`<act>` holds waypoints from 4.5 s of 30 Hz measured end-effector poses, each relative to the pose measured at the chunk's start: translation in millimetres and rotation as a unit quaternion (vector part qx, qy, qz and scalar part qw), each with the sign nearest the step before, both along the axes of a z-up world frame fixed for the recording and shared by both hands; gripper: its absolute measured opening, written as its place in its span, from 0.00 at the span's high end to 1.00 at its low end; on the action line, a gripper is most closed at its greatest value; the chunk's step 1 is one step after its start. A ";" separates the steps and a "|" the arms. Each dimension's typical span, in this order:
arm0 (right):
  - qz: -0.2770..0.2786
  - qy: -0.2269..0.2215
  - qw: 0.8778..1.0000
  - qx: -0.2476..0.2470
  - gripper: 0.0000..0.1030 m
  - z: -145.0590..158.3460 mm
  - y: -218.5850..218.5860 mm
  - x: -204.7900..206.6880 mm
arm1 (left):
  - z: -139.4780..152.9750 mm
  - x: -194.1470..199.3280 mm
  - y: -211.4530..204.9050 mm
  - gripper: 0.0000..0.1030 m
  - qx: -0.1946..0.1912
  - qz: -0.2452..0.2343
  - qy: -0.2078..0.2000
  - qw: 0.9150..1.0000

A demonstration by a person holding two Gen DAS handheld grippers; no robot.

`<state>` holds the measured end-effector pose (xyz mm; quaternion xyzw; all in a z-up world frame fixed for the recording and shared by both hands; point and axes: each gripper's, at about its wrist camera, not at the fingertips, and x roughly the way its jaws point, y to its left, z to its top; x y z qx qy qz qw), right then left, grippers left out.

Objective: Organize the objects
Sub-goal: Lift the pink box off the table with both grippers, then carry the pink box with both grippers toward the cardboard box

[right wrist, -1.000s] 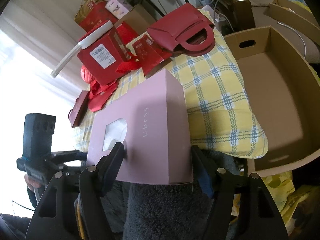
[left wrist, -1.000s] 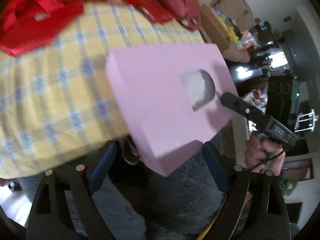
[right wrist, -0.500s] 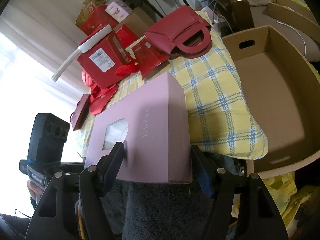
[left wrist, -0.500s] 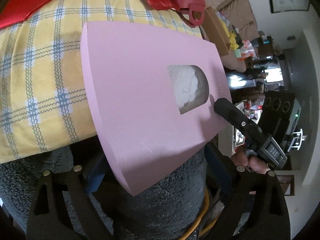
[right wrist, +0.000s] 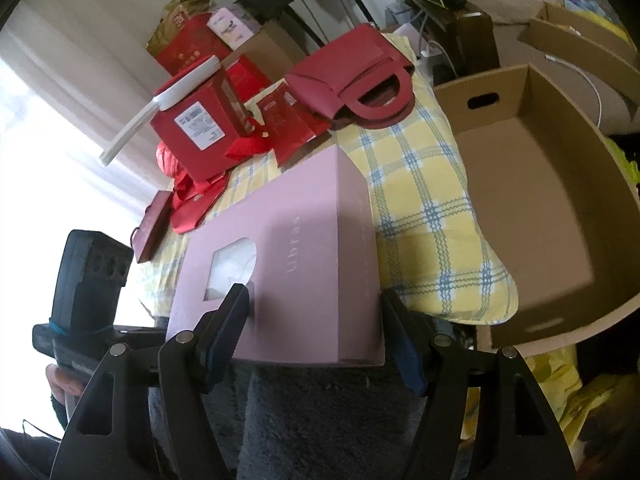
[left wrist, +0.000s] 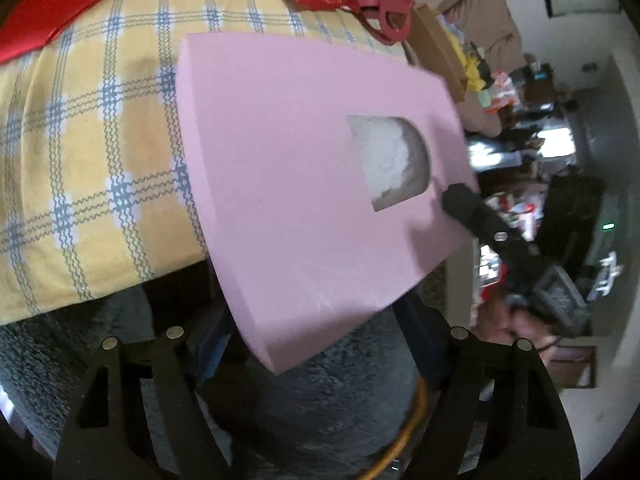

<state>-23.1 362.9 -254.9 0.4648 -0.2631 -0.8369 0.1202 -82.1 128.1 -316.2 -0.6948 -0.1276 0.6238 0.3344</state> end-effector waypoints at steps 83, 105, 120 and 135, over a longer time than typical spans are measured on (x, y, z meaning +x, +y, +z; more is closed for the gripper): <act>-0.017 0.052 0.996 0.068 0.39 55.9 -17.4 16.8 | 57.0 1.3 -36.9 0.26 0.073 0.099 0.120 0.985; -0.038 0.101 0.991 0.083 0.39 90.6 -16.7 30.8 | 99.8 20.0 -25.0 0.26 0.087 0.081 0.189 0.975; -0.043 0.119 0.988 0.094 0.39 105.7 -15.5 39.5 | 112.1 24.8 -24.4 0.26 0.100 0.080 0.209 0.970; -0.042 0.154 0.981 0.107 0.39 134.2 -9.6 54.0 | 144.2 44.1 -13.2 0.24 0.100 0.094 0.256 0.957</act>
